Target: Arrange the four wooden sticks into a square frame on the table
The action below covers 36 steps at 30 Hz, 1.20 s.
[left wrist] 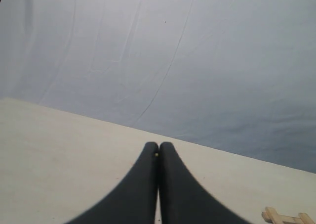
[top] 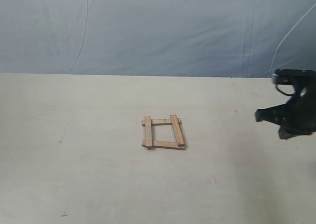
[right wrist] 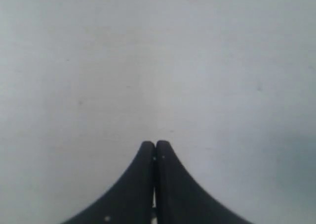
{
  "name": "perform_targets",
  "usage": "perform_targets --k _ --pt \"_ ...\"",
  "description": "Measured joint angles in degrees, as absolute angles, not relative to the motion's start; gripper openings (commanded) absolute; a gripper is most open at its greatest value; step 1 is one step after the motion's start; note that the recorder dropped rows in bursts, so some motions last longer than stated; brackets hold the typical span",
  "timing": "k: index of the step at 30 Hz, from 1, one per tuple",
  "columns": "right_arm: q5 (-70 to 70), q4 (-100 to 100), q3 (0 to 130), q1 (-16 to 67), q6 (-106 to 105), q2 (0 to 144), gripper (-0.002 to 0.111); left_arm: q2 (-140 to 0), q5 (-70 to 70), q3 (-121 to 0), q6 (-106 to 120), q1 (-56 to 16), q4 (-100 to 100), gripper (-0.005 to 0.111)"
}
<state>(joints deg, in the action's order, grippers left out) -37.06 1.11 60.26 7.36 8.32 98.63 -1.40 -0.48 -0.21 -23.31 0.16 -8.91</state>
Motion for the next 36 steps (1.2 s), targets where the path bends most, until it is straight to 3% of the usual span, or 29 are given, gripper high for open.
perform_targets --k 6,18,27,36 --pt "-23.0 3.1 43.6 2.5 7.8 78.4 -0.001 -1.4 -0.5 -0.2 -23.3 0.2 -8.9 0.0" --pt "-1.7 2.7 15.3 2.1 7.7 39.1 -0.001 -1.4 -0.5 -0.2 -23.3 0.2 -8.9 0.0" --pt "3.7 -0.3 1.5 1.8 7.7 18.5 -0.001 -1.4 -0.5 -0.2 -23.3 0.2 -8.9 0.0" --pt "0.0 -0.4 0.2 1.7 7.7 7.7 -0.001 -1.4 -0.5 -0.2 -23.3 0.2 -8.9 0.0"
